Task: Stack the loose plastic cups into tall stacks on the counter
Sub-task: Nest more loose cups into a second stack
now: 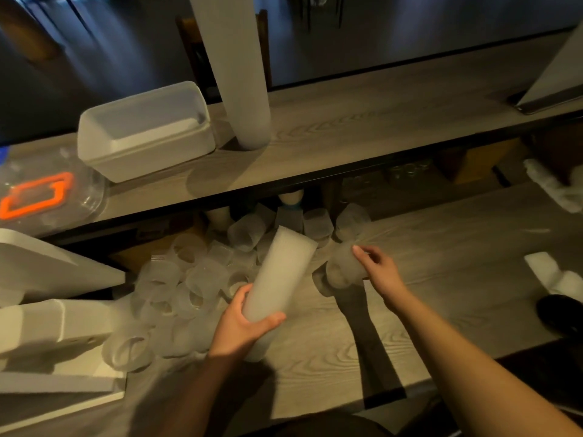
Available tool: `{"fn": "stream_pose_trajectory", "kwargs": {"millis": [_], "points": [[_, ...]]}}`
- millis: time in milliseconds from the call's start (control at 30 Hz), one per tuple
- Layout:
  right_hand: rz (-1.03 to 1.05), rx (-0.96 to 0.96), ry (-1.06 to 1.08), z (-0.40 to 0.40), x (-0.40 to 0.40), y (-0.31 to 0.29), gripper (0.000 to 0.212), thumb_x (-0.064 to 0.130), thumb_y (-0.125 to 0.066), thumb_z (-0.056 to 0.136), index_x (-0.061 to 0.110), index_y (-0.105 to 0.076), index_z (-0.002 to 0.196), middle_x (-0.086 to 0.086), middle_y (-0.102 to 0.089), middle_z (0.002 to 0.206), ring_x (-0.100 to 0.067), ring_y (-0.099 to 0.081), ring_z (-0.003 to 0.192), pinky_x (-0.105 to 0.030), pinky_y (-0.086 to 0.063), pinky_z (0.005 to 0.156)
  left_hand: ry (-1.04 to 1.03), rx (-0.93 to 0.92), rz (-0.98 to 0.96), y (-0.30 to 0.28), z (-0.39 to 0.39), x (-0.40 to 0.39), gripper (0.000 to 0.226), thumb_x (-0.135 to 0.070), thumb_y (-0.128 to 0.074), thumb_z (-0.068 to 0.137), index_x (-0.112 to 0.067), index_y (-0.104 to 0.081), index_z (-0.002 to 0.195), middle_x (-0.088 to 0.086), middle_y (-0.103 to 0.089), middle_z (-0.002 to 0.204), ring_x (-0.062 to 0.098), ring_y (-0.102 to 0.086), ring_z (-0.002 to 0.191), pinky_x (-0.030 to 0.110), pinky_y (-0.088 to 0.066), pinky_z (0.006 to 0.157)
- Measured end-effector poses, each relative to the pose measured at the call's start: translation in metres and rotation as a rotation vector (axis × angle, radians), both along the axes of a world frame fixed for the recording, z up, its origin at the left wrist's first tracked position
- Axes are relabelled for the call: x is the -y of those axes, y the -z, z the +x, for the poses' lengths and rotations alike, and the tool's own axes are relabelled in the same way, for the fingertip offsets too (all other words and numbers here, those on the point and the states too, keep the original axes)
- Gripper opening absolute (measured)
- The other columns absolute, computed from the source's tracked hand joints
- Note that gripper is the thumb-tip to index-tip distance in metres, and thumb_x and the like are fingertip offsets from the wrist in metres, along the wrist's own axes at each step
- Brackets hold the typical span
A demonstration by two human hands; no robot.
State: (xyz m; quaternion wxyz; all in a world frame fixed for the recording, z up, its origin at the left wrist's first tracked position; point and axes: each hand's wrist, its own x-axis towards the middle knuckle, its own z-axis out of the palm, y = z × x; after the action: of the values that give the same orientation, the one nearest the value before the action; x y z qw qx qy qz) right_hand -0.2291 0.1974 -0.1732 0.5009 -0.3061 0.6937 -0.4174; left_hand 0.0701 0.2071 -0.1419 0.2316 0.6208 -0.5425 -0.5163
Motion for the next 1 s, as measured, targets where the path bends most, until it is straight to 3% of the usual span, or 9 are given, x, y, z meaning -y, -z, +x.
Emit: {"fn": "stream_pose_trajectory", "kwargs": {"millis": [67, 167, 300, 400, 500, 600, 867, 1000], "points": [[-0.051, 0.074, 0.063, 0.0, 0.002, -0.017, 0.035, 0.046, -0.059, 0.094, 0.021, -0.061, 0.119, -0.007, -0.066, 0.117, -0.019, -0.064, 0.104, -0.031, -0.055, 0.081, 0.055, 0.047, -0.008, 0.002, 0.005, 0.003, 0.089, -0.062, -0.086, 0.042, -0.037, -0.051, 0.12, -0.012, -0.059, 0.116, 0.007, -0.06, 0.103, 0.026, -0.053, 0.079], [-0.125, 0.124, 0.095, -0.001, 0.007, -0.038, 0.025, 0.041, -0.055, 0.098, 0.023, -0.063, 0.114, -0.007, -0.067, 0.115, -0.021, -0.065, 0.104, -0.03, -0.054, 0.082, 0.125, 0.106, -0.038, 0.002, 0.009, 0.006, 0.095, -0.058, -0.09, 0.049, -0.034, -0.047, 0.13, -0.013, -0.056, 0.119, 0.004, -0.057, 0.103, 0.021, -0.049, 0.076], [-0.194, 0.149, 0.065, 0.002, 0.015, -0.058, 0.044, 0.048, -0.058, 0.095, 0.016, -0.063, 0.124, -0.011, -0.065, 0.118, -0.026, -0.063, 0.109, -0.034, -0.052, 0.085, 0.191, 0.15, -0.069, 0.001, 0.006, 0.009, 0.084, -0.047, -0.092, 0.058, -0.041, -0.043, 0.126, -0.016, -0.055, 0.117, 0.003, -0.057, 0.101, 0.028, -0.054, 0.081], [-0.211, 0.12, -0.002, 0.01, 0.017, -0.07, 0.061, 0.062, -0.061, 0.08, 0.021, -0.064, 0.124, -0.008, -0.066, 0.12, -0.023, -0.063, 0.11, -0.033, -0.051, 0.087, 0.23, 0.157, -0.073, 0.002, 0.005, 0.007, 0.086, -0.05, -0.091, 0.055, -0.043, -0.044, 0.126, -0.021, -0.054, 0.115, 0.007, -0.059, 0.102, 0.037, -0.057, 0.085], [-0.22, 0.035, -0.089, 0.023, 0.019, -0.075, 0.049, 0.056, -0.061, 0.088, 0.026, -0.063, 0.126, 0.002, -0.063, 0.121, -0.016, -0.059, 0.113, -0.032, -0.049, 0.094, 0.242, 0.147, -0.06, 0.005, 0.008, 0.004, 0.092, -0.062, -0.087, 0.047, -0.046, -0.044, 0.126, -0.019, -0.055, 0.116, 0.011, -0.061, 0.103, 0.041, -0.059, 0.084], [-0.219, -0.023, -0.145, 0.033, 0.018, -0.08, 0.039, 0.038, -0.055, 0.098, 0.023, -0.059, 0.133, 0.008, -0.059, 0.123, -0.006, -0.054, 0.113, -0.022, -0.045, 0.085, 0.226, 0.133, -0.062, 0.007, 0.013, 0.001, 0.091, -0.065, -0.087, 0.045, -0.049, -0.045, 0.125, -0.019, -0.055, 0.117, 0.012, -0.063, 0.102, 0.042, -0.06, 0.082], [-0.216, -0.076, -0.191, 0.051, 0.024, -0.085, 0.042, 0.041, -0.055, 0.097, 0.023, -0.057, 0.135, 0.012, -0.056, 0.123, -0.003, -0.051, 0.115, -0.02, -0.043, 0.088, 0.22, 0.137, -0.067, 0.005, 0.025, -0.002, 0.089, -0.064, -0.088, 0.047, -0.051, -0.044, 0.124, -0.018, -0.053, 0.117, 0.013, -0.062, 0.103, 0.041, -0.06, 0.08], [-0.202, -0.072, -0.208, 0.063, 0.025, -0.085, 0.043, 0.042, -0.054, 0.098, 0.022, -0.056, 0.136, 0.009, -0.055, 0.127, 0.003, -0.05, 0.108, -0.016, -0.04, 0.081, 0.207, 0.149, -0.085, 0.003, 0.027, -0.001, 0.088, -0.063, -0.087, 0.049, -0.054, -0.041, 0.124, -0.018, -0.053, 0.118, 0.012, -0.062, 0.103, 0.041, -0.06, 0.081]]}}
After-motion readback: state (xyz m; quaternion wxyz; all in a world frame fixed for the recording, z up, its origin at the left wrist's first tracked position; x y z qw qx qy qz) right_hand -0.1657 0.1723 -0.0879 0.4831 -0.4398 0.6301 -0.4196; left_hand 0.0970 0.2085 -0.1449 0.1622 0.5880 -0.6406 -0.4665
